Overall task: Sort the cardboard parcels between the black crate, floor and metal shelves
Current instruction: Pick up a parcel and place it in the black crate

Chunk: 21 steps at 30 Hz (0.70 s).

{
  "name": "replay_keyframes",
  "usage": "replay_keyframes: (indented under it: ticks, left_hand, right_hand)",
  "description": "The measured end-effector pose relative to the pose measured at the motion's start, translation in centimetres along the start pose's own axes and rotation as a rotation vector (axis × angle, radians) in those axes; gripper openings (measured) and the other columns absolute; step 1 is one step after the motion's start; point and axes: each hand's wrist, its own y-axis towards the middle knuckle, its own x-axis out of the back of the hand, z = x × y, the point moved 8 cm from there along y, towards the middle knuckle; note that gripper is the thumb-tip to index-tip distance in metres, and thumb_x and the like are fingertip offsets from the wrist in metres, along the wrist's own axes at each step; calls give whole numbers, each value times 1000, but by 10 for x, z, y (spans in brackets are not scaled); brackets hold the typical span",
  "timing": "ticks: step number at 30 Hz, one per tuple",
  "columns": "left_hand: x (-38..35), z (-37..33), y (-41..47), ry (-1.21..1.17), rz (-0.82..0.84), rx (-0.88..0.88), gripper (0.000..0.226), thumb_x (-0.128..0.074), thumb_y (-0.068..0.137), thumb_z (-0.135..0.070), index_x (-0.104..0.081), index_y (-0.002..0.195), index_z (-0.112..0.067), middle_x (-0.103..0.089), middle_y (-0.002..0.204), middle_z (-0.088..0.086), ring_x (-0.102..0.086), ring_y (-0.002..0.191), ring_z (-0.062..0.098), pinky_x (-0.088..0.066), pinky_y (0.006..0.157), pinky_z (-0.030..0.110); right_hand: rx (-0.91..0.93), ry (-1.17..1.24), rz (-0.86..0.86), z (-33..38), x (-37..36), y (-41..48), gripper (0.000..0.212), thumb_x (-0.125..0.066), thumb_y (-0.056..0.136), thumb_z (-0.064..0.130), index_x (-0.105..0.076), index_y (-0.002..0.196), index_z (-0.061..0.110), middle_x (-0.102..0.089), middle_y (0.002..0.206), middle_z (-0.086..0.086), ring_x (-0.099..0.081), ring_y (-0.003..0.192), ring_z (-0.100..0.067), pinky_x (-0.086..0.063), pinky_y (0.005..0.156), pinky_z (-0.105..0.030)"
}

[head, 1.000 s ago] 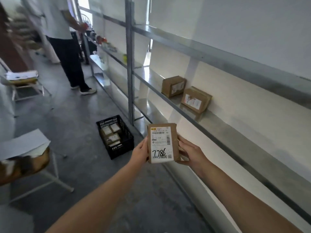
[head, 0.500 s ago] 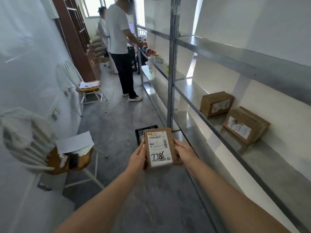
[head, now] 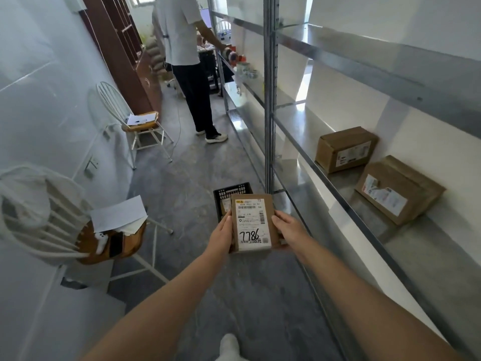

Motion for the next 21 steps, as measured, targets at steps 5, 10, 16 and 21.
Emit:
replay_keyframes:
  ticks: [5,10,16,21]
  left_hand:
    - [-28,-5,48,-7,48,7,60,-38,87,-71,-59,129,-34,-70,117,1,-66,107,22,-51,98,46]
    - [-53,-36,89,-69,192,4,35,-33,102,-50,-58,120,-34,-71,107,-3,-66,91,6,-54,71,20]
    - [-24,-58,166,-161,224,55,42,-34,102,-50,-55,132,-29,-70,102,-9,-66,87,2,-52,63,15]
    - [26,-73,237,-187,183,109,48,-32,102,-50,-57,132,-22,-71,104,-2,-69,95,12,-57,76,26]
  right_hand:
    - [-18,-25,-84,9,10,40,32,-43,104,24,-51,135,28,-68,107,-4,-66,85,-19,-52,59,-32]
    - [-56,-89,-195,31,25,87,33,-41,105,25,-52,136,26,-70,106,-9,-69,90,-26,-59,74,-49]
    - [-54,-152,-188,76,-14,163,34,-40,105,20,-51,137,23,-69,103,-9,-66,82,-21,-54,63,-37]
    - [-14,-179,-139,103,-83,226,30,-45,104,19,-55,131,27,-69,108,-4,-68,90,-22,-57,77,-44]
